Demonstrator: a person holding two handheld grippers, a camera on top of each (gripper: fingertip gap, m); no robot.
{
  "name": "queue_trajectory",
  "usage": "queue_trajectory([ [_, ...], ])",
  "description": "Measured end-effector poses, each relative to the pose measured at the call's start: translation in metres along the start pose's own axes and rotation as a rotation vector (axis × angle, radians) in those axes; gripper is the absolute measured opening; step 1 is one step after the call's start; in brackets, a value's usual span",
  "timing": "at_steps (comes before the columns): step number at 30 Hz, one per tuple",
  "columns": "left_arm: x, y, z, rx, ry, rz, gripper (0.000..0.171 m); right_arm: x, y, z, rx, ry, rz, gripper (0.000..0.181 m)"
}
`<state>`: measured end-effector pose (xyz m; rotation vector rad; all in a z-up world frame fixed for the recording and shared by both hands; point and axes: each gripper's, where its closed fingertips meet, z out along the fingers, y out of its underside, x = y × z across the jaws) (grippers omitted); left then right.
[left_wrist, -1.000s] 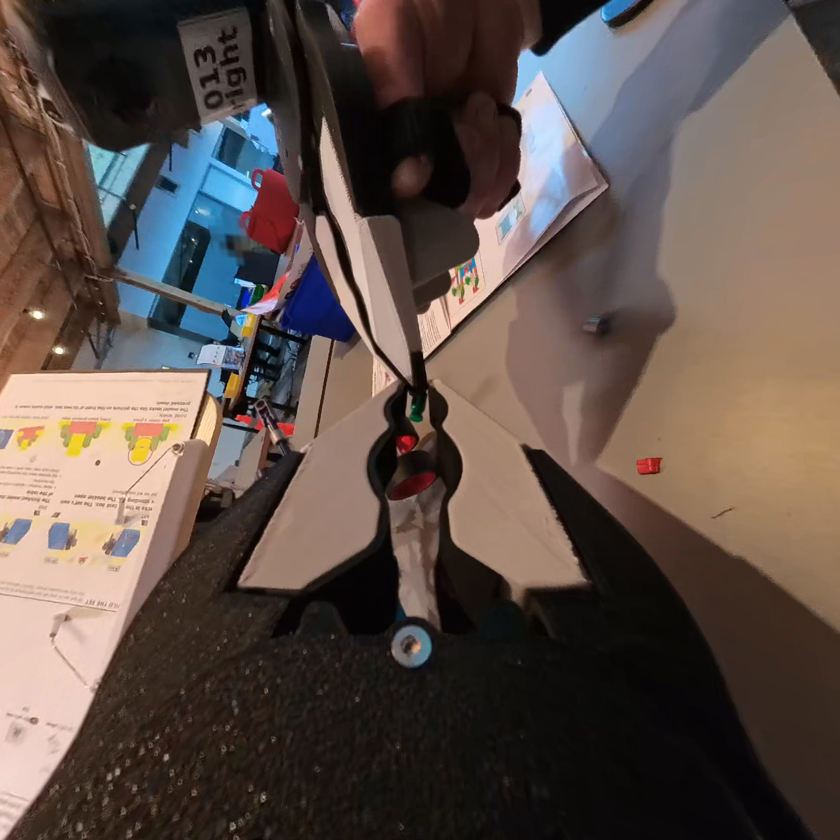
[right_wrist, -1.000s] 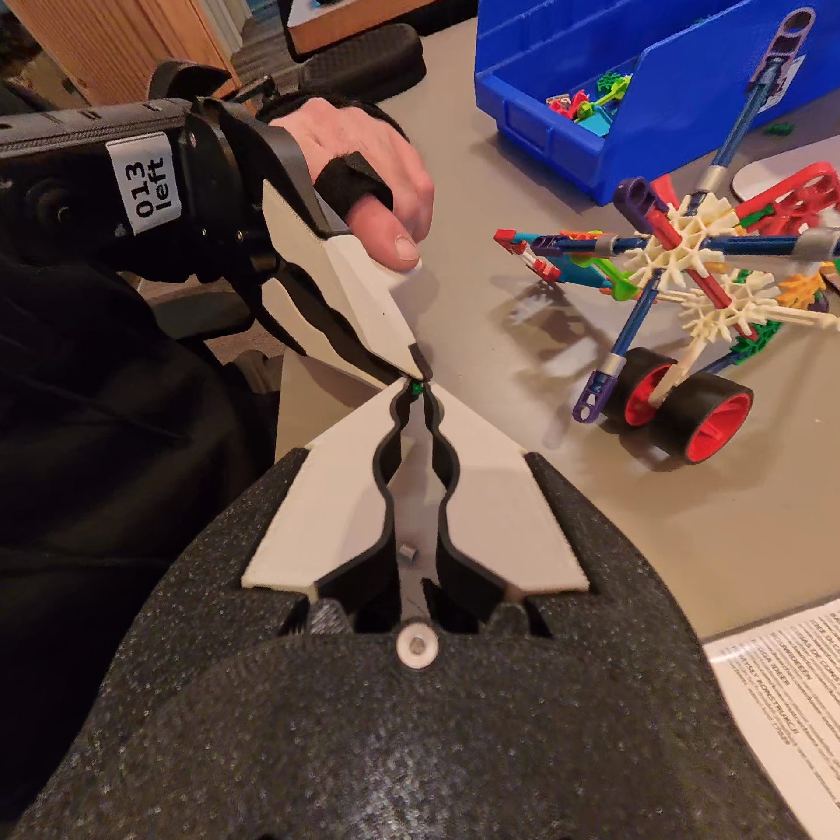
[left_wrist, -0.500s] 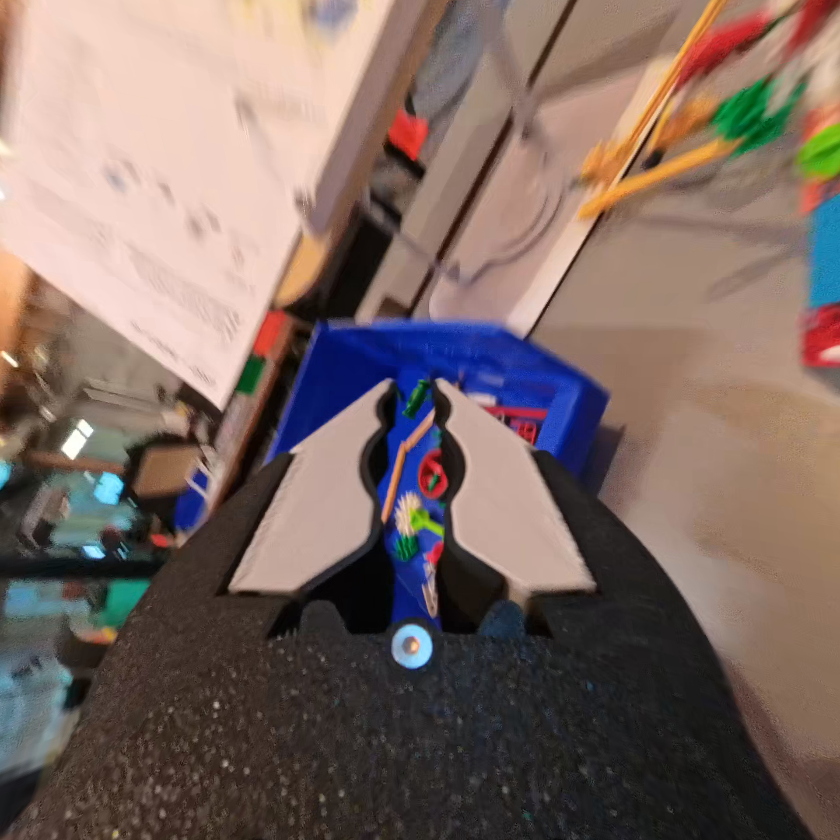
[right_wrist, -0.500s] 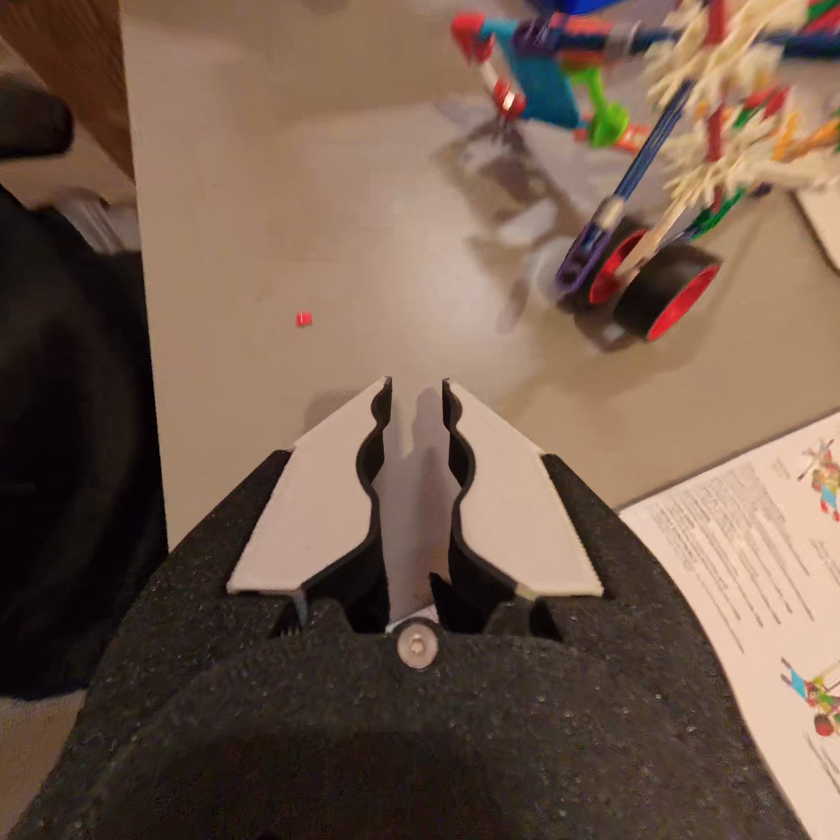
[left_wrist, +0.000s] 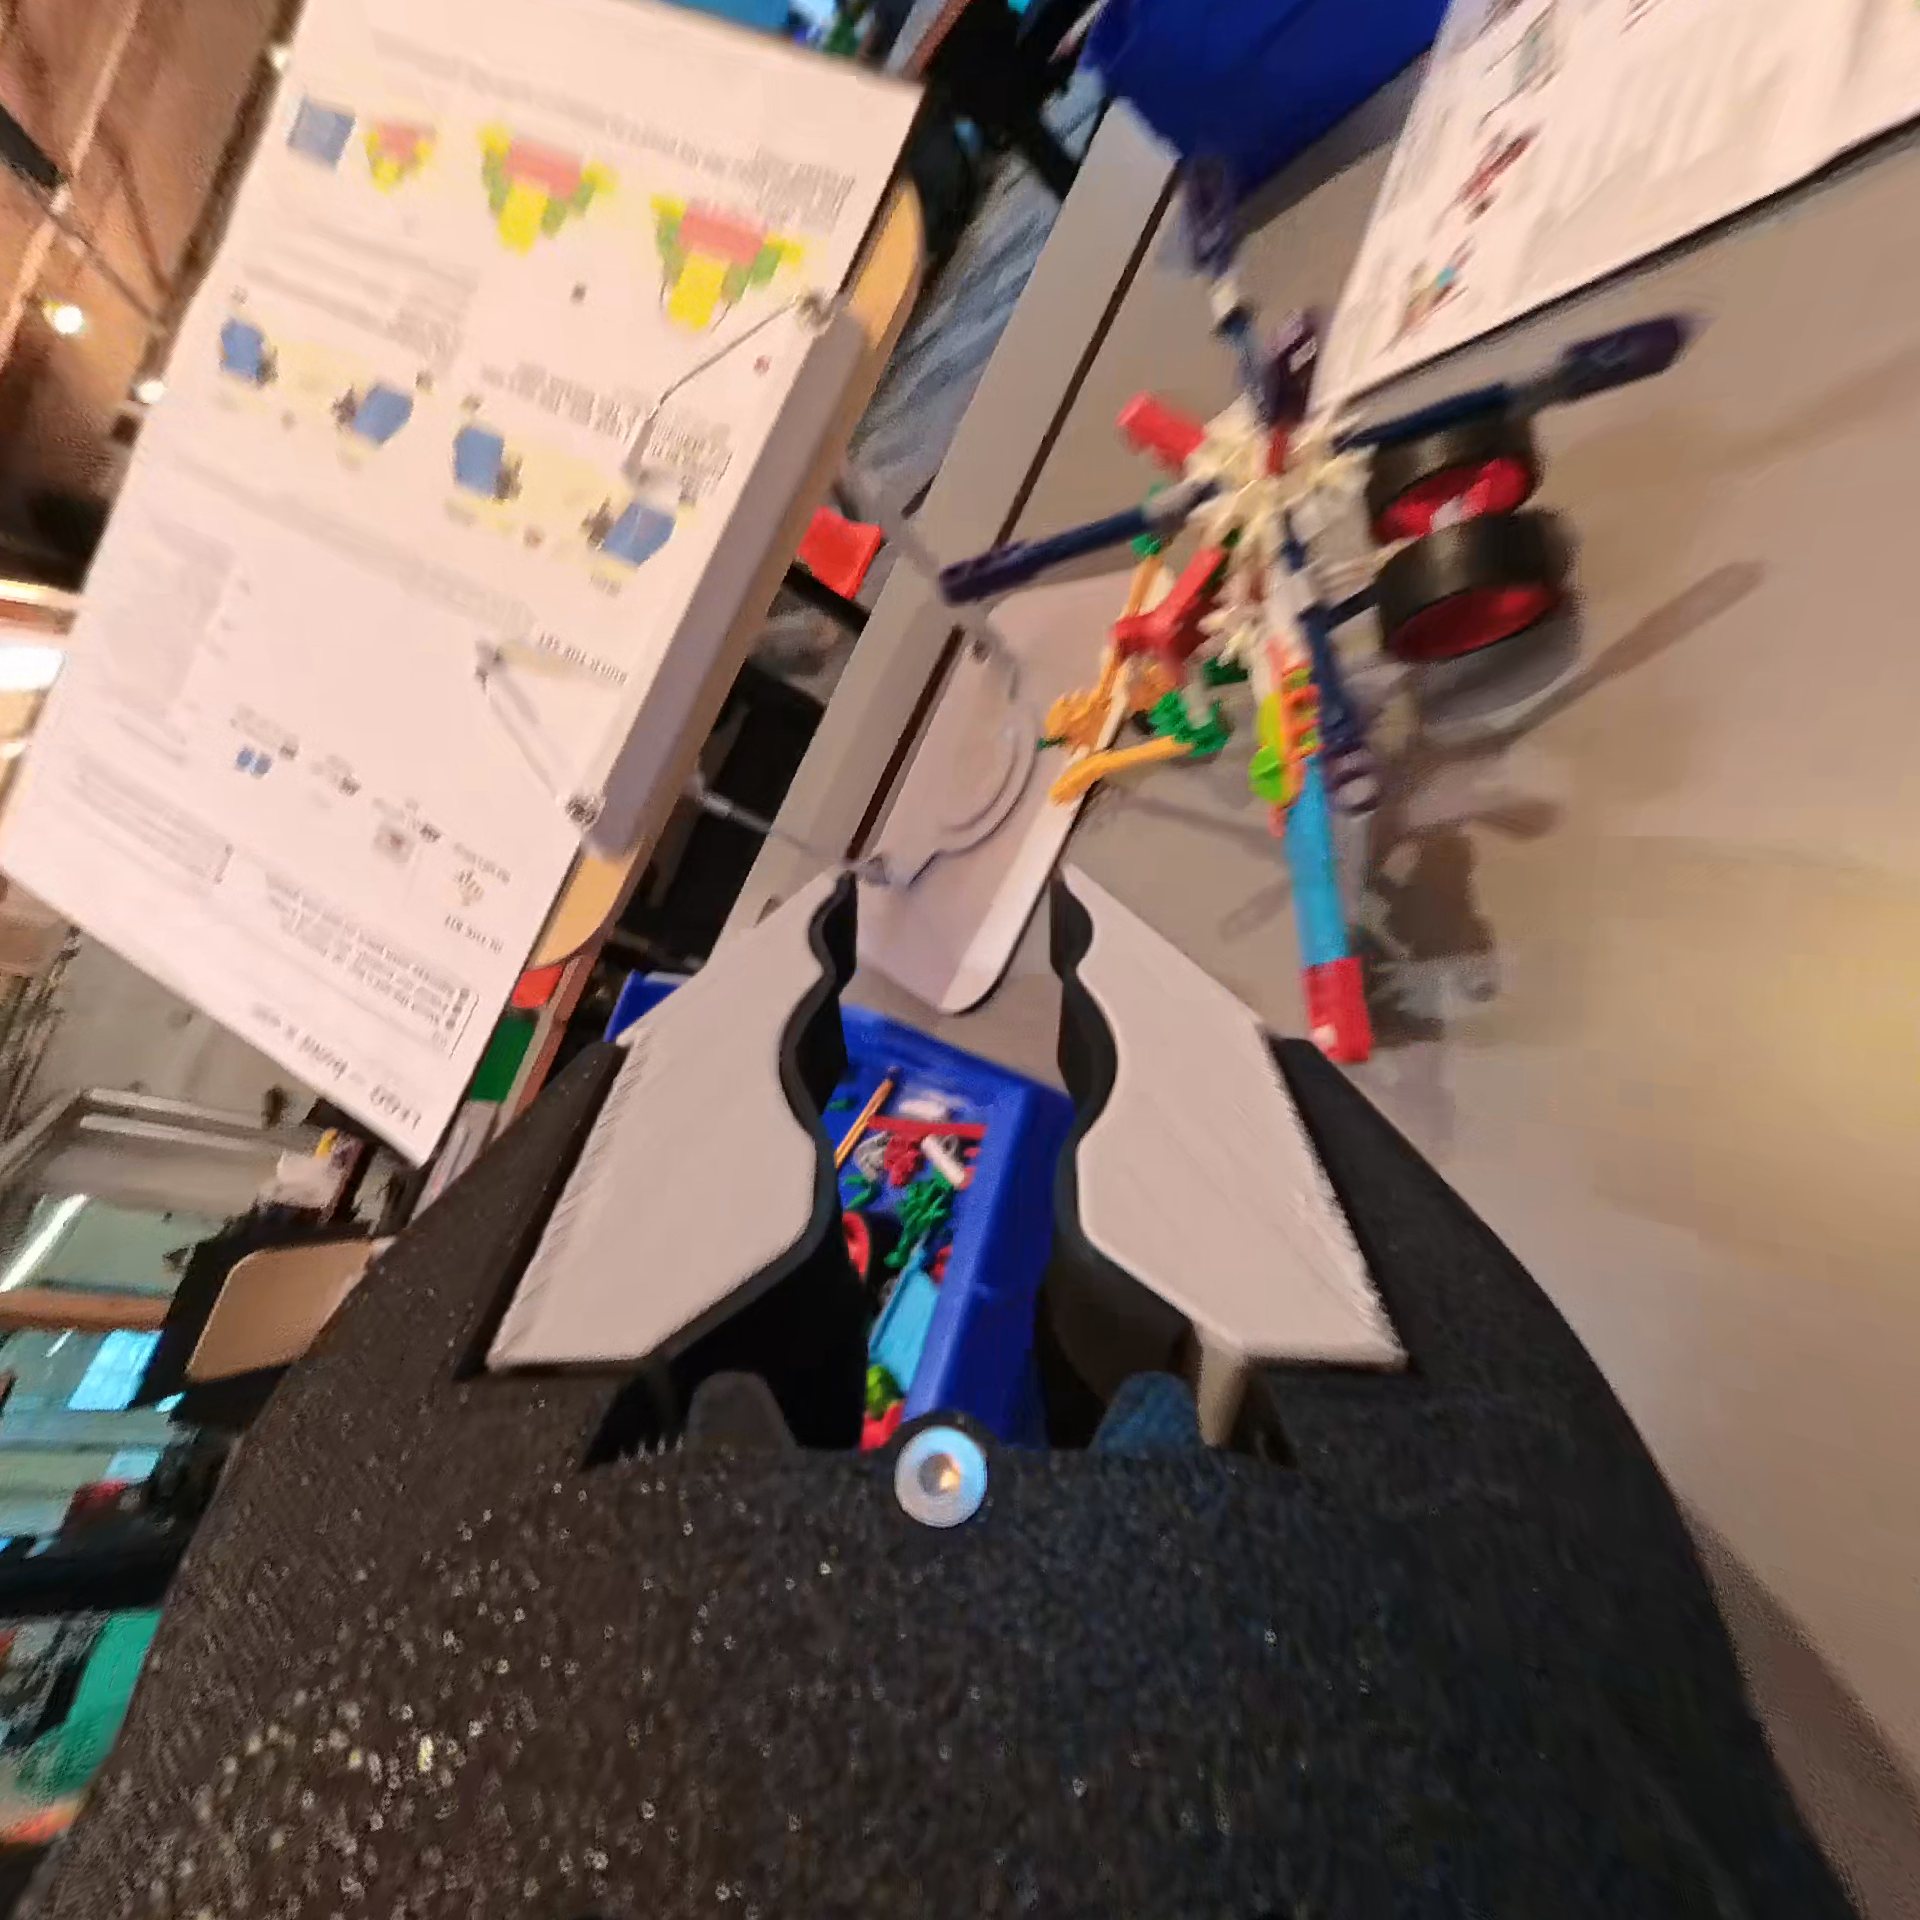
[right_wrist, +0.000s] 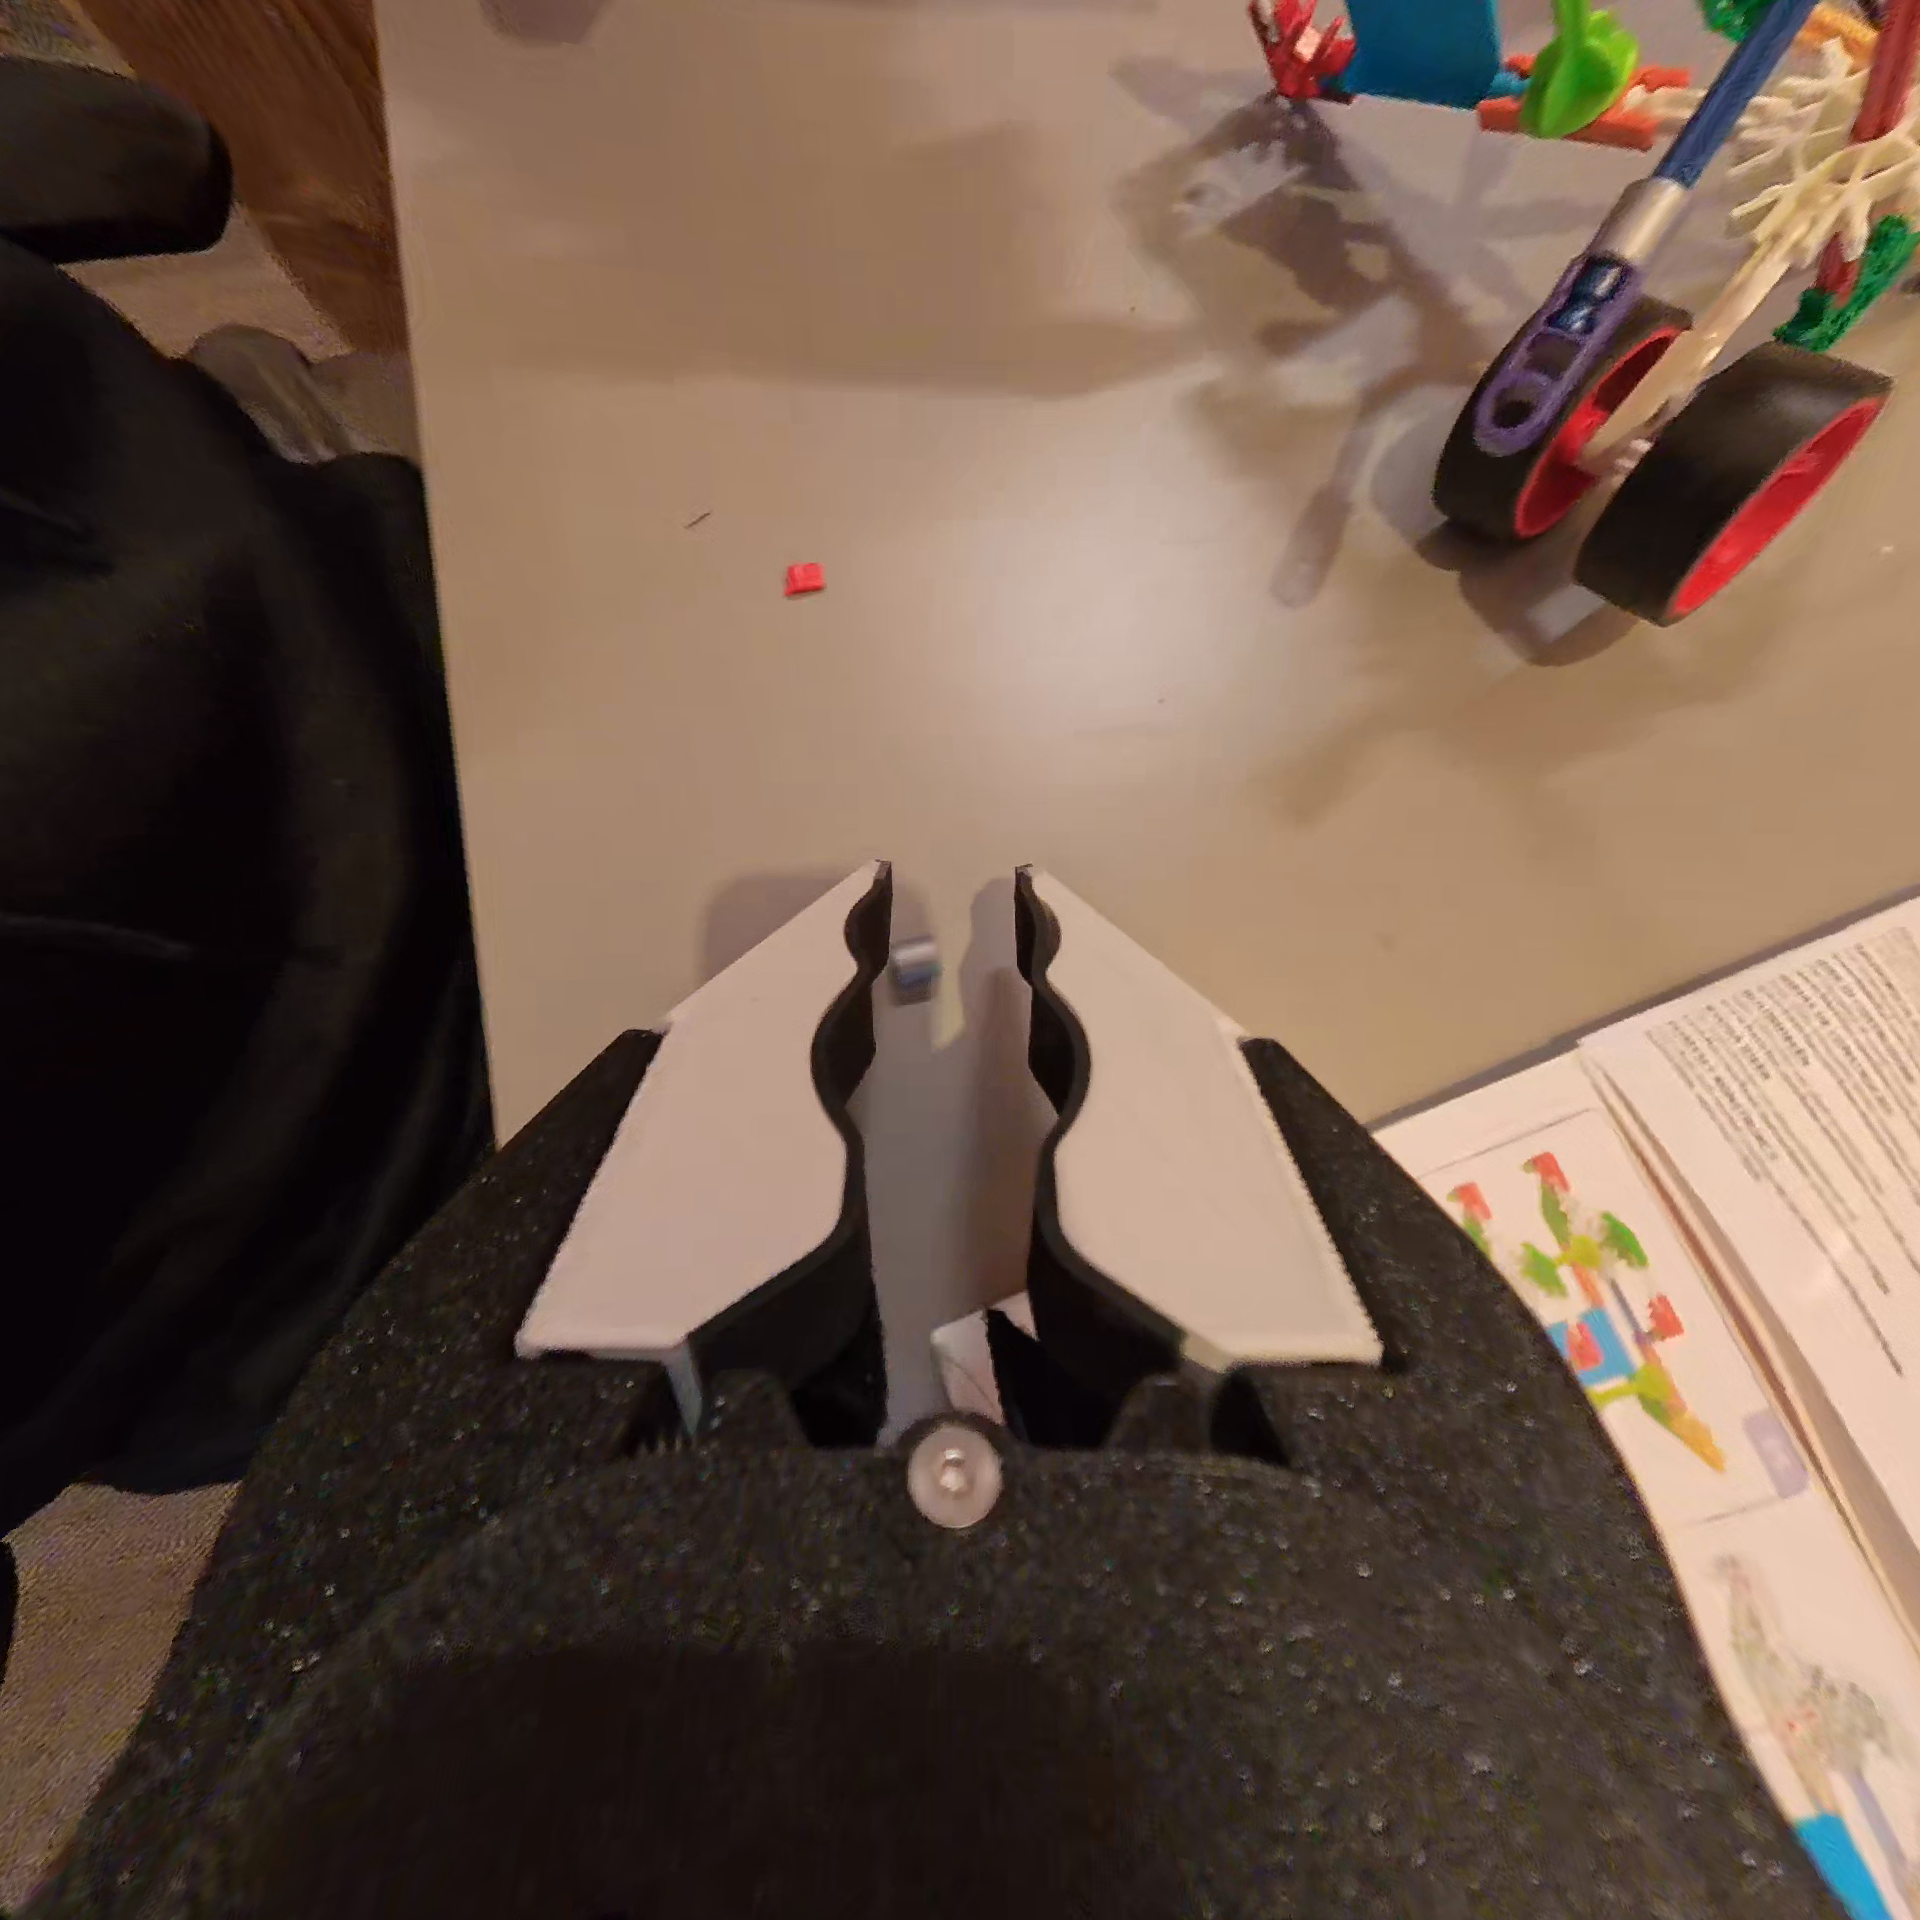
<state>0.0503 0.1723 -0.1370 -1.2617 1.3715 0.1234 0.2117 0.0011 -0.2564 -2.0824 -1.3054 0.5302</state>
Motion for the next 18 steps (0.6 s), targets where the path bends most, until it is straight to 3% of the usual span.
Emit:
queue_trajectory([
  [6,0.044,-0.031,-0.002,0.078,0.104,0.026,0.035,-0.003,0.029,0.001,-0.09,0.069,0.013,0.019],
  [8,0.06,-0.038,0.001,0.102,0.156,0.013,0.035,-0.002,0.028,0.001,-0.053,0.075,0.04,0.008],
  [10,0.08,-0.048,0.002,0.139,0.205,0.017,0.035,-0.001,0.025,0.002,-0.023,0.078,0.05,0.007],
  [14,0.134,-0.084,-0.005,0.286,0.314,0.104,0.037,-0.008,-0.008,-0.006,0.195,-0.028,0.148,0.008],
  [18,0.169,-0.12,-0.017,0.459,0.309,0.223,0.036,-0.01,-0.041,-0.02,0.398,-0.153,0.267,0.007],
])
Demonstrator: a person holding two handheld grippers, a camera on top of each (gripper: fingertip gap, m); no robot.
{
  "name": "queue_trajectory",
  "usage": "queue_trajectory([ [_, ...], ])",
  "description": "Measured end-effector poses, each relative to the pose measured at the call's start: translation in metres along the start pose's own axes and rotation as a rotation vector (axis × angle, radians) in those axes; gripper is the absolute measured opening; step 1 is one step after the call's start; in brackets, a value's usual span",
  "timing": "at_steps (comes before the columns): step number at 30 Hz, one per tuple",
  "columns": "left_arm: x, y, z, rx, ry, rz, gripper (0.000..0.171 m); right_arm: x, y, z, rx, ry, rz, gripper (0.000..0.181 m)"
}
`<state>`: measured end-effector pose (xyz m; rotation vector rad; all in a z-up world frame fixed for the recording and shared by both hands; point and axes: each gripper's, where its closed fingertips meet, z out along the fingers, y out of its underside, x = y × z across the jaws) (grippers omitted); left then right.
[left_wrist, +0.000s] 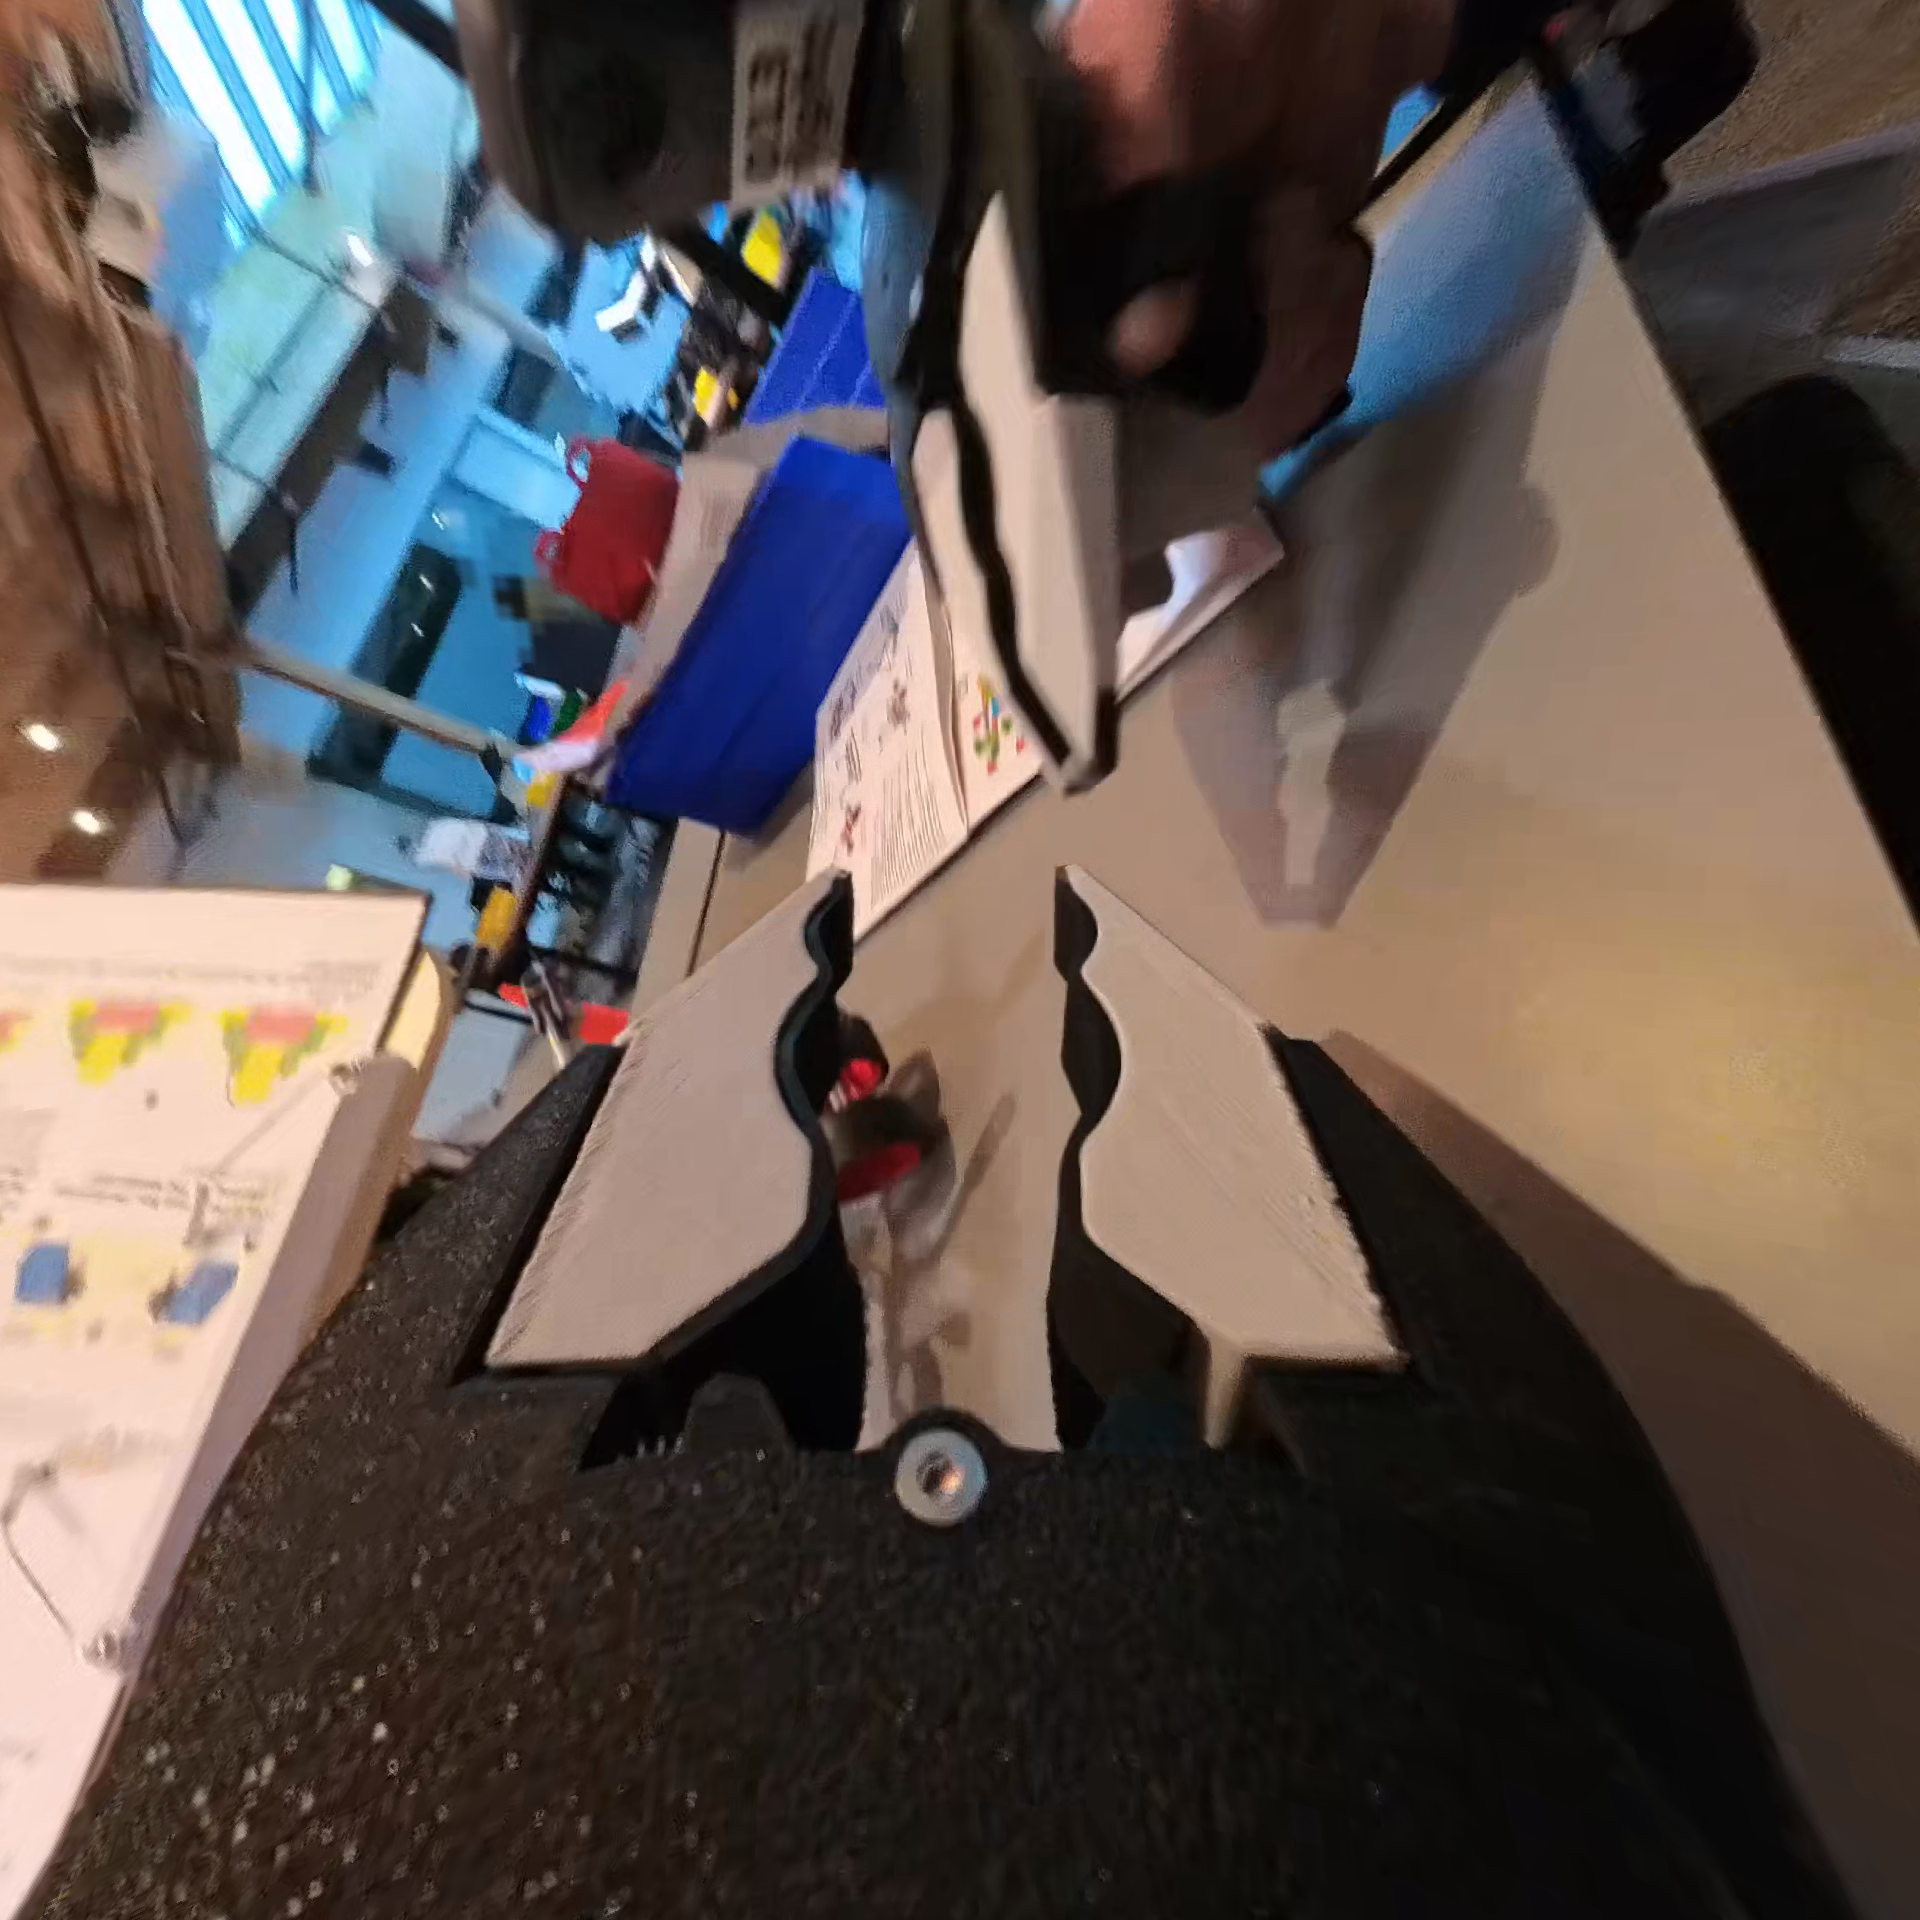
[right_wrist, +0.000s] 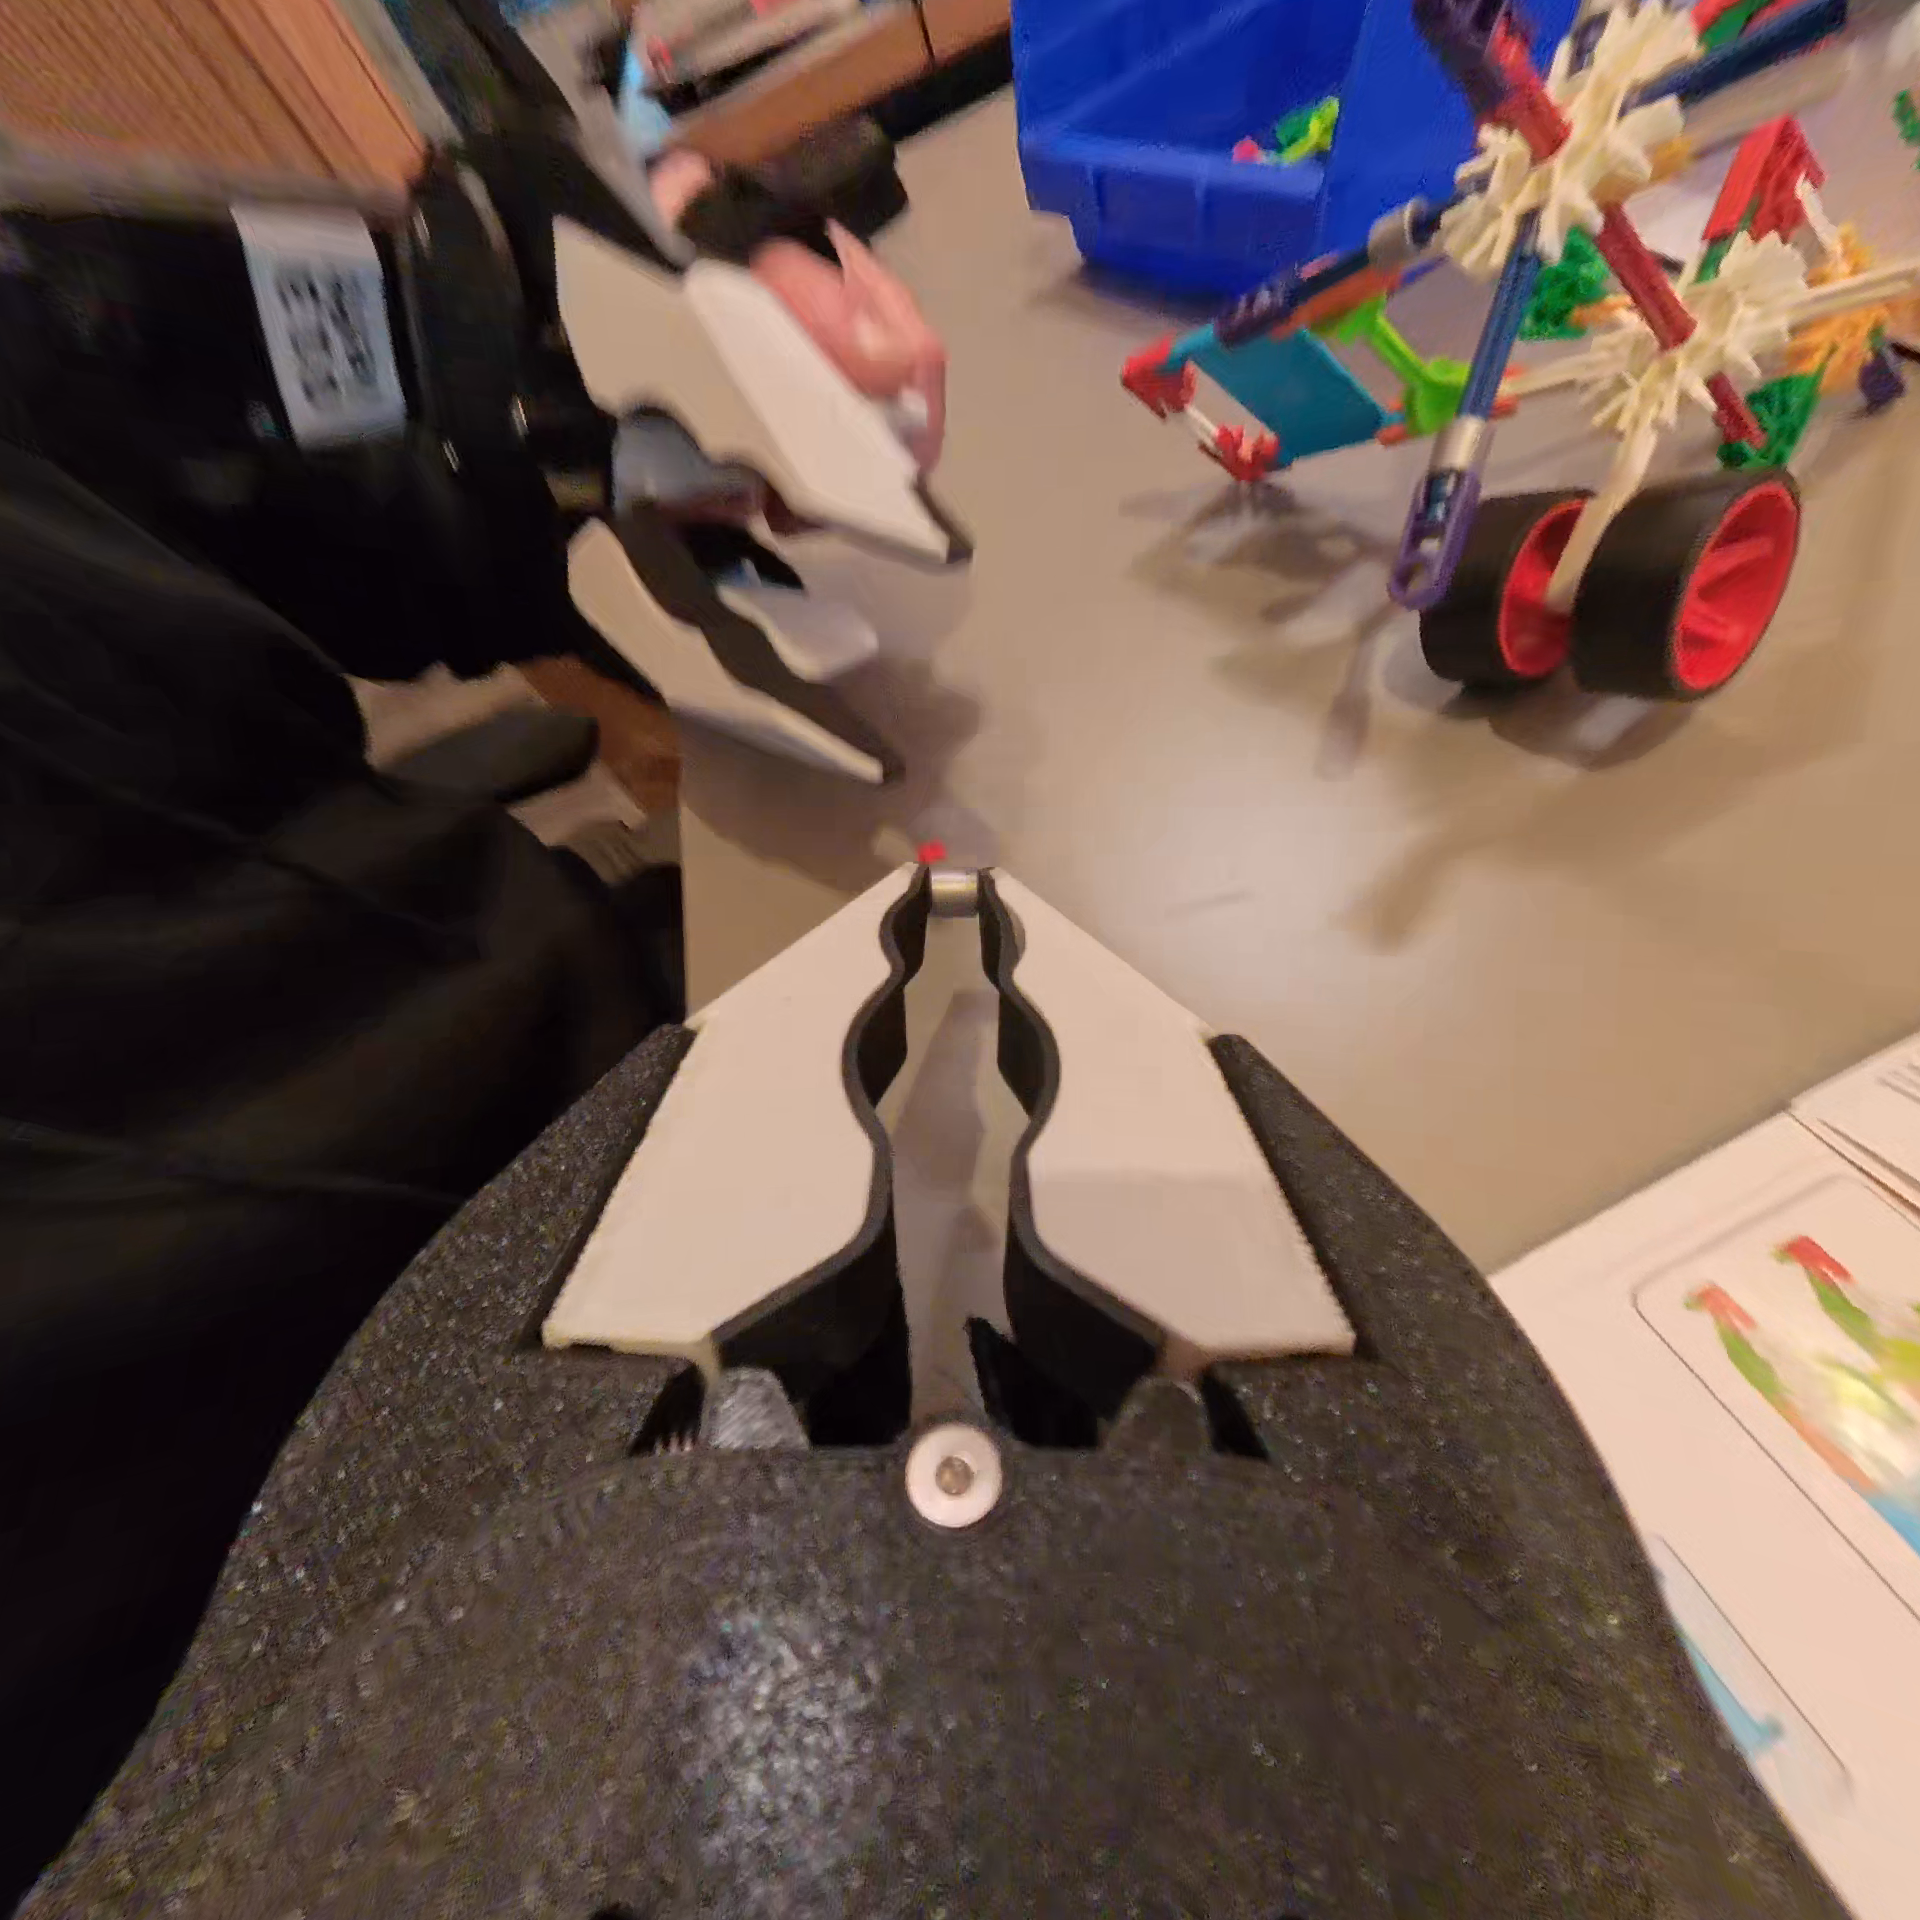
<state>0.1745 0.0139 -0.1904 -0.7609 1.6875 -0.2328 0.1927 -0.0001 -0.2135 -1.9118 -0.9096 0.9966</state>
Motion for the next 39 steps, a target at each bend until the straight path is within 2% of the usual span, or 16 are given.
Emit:
queue_trajectory([
  [3,0.005,-0.015,0.009,0.044,-0.021,0.052,0.032,-0.013,-0.012,0.003,0.069,-0.095,0.031,0.008],
  [5,0.013,-0.023,0.011,0.081,0.016,0.046,0.025,-0.018,-0.017,0.005,0.093,-0.134,0.041,0.007],
  [7,0.013,-0.024,0.013,0.081,-0.003,0.062,0.012,-0.02,-0.02,0.005,0.112,-0.157,0.055,0.007],
  [10,0.012,-0.026,0.01,0.095,-0.01,0.06,0.009,-0.022,-0.023,0.005,0.141,-0.186,0.076,0.008],
  [14,0.003,-0.02,0.005,0.077,-0.039,0.034,0.007,-0.015,-0.029,0.004,0.199,-0.161,0.121,0.016],
  [17,-0.023,0.0,-0.009,0.013,-0.112,0.009,0.006,-0.004,-0.028,-0.002,0.218,-0.103,0.131,0.023],
  [20,-0.073,0.049,-0.038,-0.133,-0.238,-0.013,0.007,0.001,-0.02,-0.003,0.176,-0.047,0.101,0.023],
  [22,-0.106,0.102,-0.065,-0.322,-0.288,-0.034,0.007,-0.004,-0.017,0.001,0.137,-0.04,0.062,0.023],
  [24,-0.143,0.152,-0.096,-0.45,-0.376,-0.067,0.006,-0.001,-0.017,0.004,0.11,-0.002,0.04,0.023],
  [26,-0.161,0.21,-0.122,-0.6,-0.387,-0.169,0.007,0.009,-0.021,0.007,0.09,0.066,0.013,0.024],
  [28,-0.178,0.251,-0.141,-0.674,-0.44,-0.212,0.007,0.02,-0.025,0.01,0.064,0.142,-0.014,0.026],
  [30,-0.178,0.291,-0.153,-0.786,-0.432,-0.292,0.031,0.034,-0.03,0.013,0.036,0.232,-0.05,0.028],
  [32,-0.177,0.309,-0.157,-0.842,-0.427,-0.301,0.049,0.048,-0.035,0.015,0.004,0.313,-0.089,0.028],
  [33,-0.179,0.308,-0.157,-0.844,-0.441,-0.302,0.055,0.053,-0.038,0.016,-0.003,0.341,-0.099,0.028],
  [35,-0.185,0.289,-0.152,-0.805,-0.463,-0.26,0.056,0.064,-0.044,0.018,-0.01,0.382,-0.106,0.028],
  [39,-0.184,0.229,-0.124,-0.669,-0.43,-0.241,0.056,0.081,-0.056,0.025,0.005,0.383,-0.069,0.031],
])
